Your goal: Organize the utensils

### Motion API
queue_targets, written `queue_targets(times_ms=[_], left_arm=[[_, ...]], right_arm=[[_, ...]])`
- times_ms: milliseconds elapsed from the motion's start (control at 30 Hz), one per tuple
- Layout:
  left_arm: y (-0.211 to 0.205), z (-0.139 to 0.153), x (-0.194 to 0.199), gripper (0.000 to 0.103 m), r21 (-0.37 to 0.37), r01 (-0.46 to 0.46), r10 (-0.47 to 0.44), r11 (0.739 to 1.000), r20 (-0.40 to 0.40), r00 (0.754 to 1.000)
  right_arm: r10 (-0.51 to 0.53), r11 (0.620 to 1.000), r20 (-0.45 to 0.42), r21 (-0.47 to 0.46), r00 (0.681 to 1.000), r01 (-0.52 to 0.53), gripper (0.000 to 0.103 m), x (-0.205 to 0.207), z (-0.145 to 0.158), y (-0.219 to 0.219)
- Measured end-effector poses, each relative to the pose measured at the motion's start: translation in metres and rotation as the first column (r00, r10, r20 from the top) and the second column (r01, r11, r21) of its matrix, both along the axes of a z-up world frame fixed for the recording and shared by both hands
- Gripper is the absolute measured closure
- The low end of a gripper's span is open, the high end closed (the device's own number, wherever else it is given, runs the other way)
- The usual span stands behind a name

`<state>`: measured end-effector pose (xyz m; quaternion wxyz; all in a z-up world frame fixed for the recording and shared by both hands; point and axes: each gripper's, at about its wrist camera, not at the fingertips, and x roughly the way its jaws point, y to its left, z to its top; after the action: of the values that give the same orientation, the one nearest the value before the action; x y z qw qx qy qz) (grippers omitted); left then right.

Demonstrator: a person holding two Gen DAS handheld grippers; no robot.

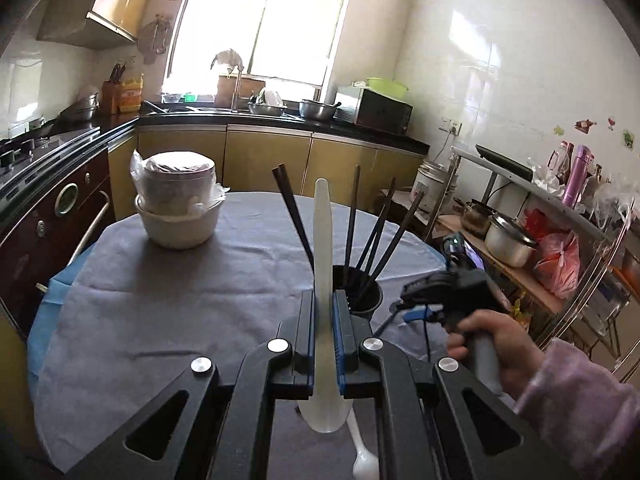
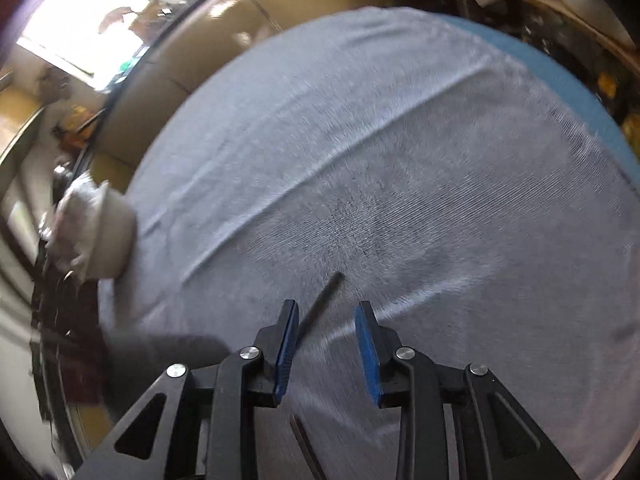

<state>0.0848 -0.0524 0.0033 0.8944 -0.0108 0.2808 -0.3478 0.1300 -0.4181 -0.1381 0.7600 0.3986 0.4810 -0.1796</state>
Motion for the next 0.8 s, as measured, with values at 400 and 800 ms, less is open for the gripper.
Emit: queue_targets(times_ms=[400, 800], left_arm=[[0.026, -0.007, 0.009, 0.095, -0.038, -0.039, 0.037, 0.999, -0.041, 0.998], [0.03, -0.006, 0.002, 0.095, -0.028, -0.035, 0.034, 0.999, -0.042, 0.999]], right_arm=[[-0.043, 0.938, -0.108, -0.345, 0.993, 0.003, 0.089, 0.022, 0.007, 0.039], [-0.061, 0.977, 0.083, -0.201, 0.995, 0.077, 0.097, -0.025, 0.013, 0.023]])
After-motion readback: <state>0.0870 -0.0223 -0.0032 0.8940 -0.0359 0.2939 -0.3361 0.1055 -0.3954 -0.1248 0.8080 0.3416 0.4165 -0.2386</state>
